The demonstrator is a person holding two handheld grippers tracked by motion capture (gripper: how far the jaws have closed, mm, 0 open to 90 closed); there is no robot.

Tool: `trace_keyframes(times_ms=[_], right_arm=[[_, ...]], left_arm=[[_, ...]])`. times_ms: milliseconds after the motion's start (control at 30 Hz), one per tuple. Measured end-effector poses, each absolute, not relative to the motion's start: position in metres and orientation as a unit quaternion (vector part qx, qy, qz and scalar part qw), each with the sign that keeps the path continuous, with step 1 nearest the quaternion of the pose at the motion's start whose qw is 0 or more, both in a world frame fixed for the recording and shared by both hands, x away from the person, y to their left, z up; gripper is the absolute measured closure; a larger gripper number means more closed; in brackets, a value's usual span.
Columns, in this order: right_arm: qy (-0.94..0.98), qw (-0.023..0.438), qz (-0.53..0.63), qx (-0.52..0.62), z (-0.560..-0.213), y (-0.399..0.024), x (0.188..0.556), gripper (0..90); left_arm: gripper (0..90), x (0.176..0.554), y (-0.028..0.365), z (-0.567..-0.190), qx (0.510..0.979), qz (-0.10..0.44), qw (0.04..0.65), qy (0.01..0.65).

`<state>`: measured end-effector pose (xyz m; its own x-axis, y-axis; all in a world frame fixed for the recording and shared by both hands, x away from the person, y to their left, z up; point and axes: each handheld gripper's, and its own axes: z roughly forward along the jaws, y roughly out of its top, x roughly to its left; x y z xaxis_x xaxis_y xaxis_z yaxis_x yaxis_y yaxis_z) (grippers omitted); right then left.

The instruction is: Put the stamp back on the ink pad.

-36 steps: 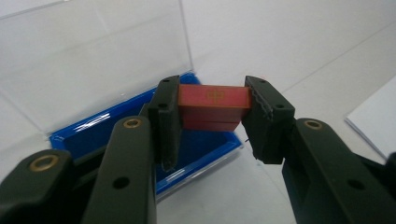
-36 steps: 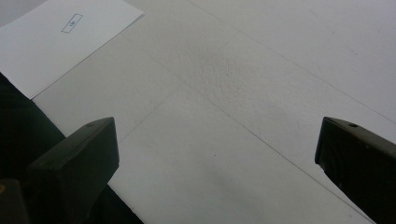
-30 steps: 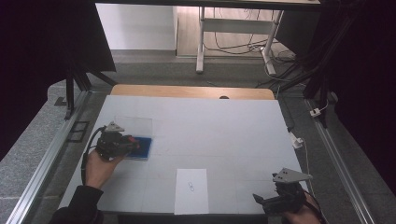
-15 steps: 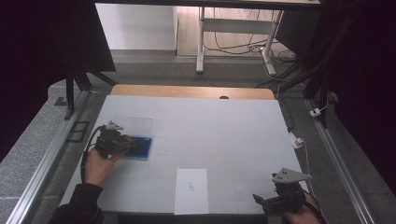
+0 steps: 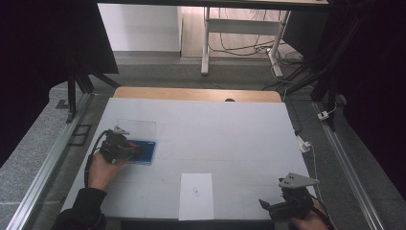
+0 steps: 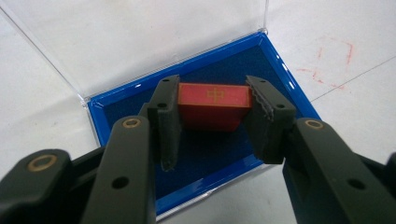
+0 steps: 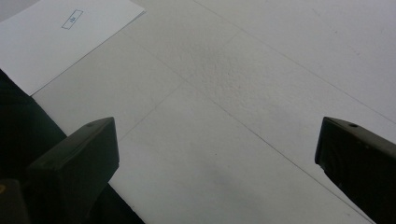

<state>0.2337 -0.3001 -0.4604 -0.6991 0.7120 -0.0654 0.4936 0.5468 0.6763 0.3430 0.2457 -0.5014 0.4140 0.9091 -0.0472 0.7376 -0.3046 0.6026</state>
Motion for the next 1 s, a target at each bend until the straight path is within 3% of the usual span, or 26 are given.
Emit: trace_keyframes(times_ms=[200,900,1000], right_arm=[[0.863,0.169,0.324,0.349,-0.46,-0.3,0.234,0.0],[0.862,0.171,0.326,0.347,-0.46,-0.3,0.233,0.0],[0.862,0.171,0.327,0.348,-0.46,-0.3,0.233,0.0]], left_arm=[[55.9,0.344,0.246,-0.503,0.792,0.145,0.276,0.525],[12.5,0.334,0.247,-0.485,0.76,0.122,0.361,0.527],[11.1,0.331,0.246,-0.483,0.759,0.123,0.363,0.526]])
